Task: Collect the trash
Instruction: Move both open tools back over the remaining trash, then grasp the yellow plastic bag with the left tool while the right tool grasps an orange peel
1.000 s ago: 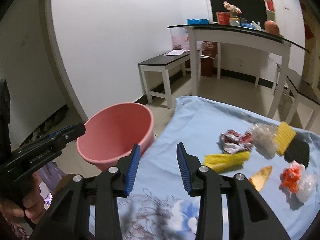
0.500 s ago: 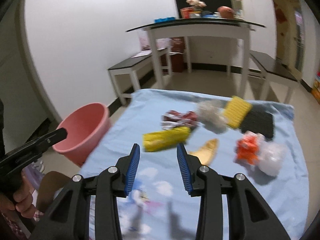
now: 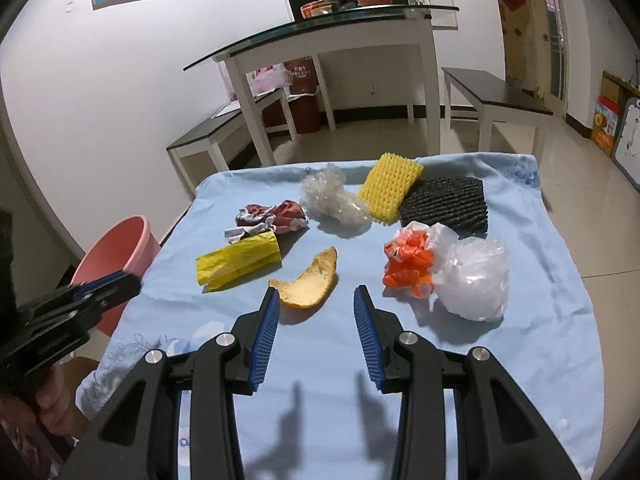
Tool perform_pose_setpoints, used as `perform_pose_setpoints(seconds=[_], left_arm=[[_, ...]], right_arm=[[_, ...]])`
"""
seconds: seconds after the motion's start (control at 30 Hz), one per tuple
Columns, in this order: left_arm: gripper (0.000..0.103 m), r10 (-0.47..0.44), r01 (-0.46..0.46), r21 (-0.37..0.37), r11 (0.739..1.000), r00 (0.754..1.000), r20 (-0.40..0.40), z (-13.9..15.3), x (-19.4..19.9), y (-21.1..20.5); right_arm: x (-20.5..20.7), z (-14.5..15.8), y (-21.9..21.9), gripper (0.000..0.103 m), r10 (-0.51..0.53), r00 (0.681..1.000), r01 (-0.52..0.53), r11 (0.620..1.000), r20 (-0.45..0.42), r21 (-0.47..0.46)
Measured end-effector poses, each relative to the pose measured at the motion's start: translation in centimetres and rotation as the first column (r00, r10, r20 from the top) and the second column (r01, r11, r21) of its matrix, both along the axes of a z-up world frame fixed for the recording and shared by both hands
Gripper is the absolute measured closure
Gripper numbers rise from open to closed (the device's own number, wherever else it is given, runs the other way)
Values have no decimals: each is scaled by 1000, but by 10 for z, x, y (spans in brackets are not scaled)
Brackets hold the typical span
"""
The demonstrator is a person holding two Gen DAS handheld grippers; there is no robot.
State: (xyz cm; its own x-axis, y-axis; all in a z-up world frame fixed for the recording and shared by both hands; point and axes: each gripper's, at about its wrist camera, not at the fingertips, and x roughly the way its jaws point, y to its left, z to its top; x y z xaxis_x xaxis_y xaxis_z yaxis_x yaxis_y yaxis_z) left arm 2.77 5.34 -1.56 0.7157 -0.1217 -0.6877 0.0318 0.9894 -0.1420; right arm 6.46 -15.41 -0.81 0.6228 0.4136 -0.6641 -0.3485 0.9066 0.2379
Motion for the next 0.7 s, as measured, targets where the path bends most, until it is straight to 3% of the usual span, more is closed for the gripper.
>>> perform_pose_setpoints(seconds=[0.17, 0.27, 0.5, 0.7], left_arm=[[73, -61, 61, 6, 998, 997, -40, -15, 31, 2], [63, -81, 81, -1, 997, 995, -59, -23, 45, 7], [62, -134, 131, -32, 991, 984, -114, -43, 80, 11], [62, -185, 178, -65, 982, 975, -126, -54, 84, 3]], right_arm=[[5, -7, 4, 65, 9, 1000, -10, 1000, -19, -12], [9, -10, 8, 61, 10, 999, -11, 1000, -34, -15], [18, -18, 16, 57, 9, 998, -10, 1000, -69, -19], [27, -29, 21, 54, 1, 994, -3, 1000, -109, -21]])
